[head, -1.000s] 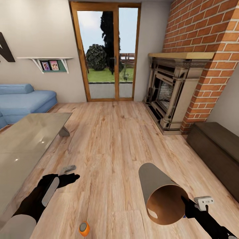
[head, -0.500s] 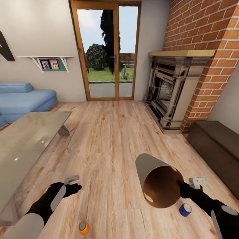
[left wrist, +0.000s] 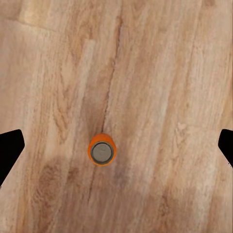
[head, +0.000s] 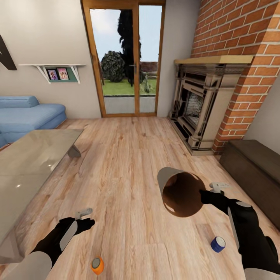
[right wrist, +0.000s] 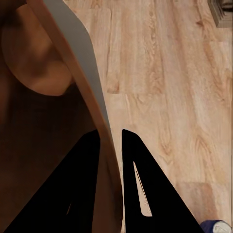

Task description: Put the three can of soda from the living room inside the tash can in the kitchen.

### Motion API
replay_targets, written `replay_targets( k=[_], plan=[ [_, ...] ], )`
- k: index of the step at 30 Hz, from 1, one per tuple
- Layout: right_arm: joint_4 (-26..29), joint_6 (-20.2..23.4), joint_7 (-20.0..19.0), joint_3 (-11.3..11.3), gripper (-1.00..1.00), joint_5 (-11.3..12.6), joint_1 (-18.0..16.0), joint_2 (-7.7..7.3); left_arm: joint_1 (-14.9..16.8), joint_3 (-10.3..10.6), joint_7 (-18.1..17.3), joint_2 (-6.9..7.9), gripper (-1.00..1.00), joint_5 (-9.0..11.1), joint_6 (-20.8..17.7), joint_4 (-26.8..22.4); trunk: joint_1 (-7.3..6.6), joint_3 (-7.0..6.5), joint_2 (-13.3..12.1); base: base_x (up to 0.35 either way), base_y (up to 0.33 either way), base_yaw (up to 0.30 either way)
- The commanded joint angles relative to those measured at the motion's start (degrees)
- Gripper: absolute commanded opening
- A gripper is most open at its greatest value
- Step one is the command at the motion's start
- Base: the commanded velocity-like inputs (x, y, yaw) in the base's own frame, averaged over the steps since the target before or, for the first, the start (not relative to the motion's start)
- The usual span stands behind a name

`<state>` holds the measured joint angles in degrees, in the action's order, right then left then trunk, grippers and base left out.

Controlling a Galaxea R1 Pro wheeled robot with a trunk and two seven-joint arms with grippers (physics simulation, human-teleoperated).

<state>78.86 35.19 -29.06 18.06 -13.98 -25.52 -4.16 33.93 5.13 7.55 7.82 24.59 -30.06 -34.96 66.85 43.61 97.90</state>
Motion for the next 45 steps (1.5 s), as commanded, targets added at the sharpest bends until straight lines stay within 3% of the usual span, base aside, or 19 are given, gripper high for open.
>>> replay_targets(
  k=[1, 24, 45],
  plan=[
    [-0.19, 0.19, -0.12, -0.15, -1.0, 0.56, -0.2, 0.06, 0.0, -0.01, 0.0, 0.0, 1.0, -0.01, 0.35, 0.01, 0.22, 0.18, 0.42, 0.0, 0.0, 0.0],
    [-0.92, 0.32, 0.15, -0.83, -1.0, -0.44, -0.85, 0.47, -0.02, 1.22, 0.01, 0.0, 1.0, -0.06, 1.7, 0.41, 5.27, 4.31, 9.65, 0.0, 0.0, 0.0],
    [-0.9, 0.32, 0.17, -3.41, -1.0, -0.44, -0.85, 0.5, -0.09, 1.46, 0.01, 0.01, 1.0, 0.02, 2.83, 0.41, 9.89, 8.08, 18.07, 0.0, 0.0, 0.0]
  ],
)
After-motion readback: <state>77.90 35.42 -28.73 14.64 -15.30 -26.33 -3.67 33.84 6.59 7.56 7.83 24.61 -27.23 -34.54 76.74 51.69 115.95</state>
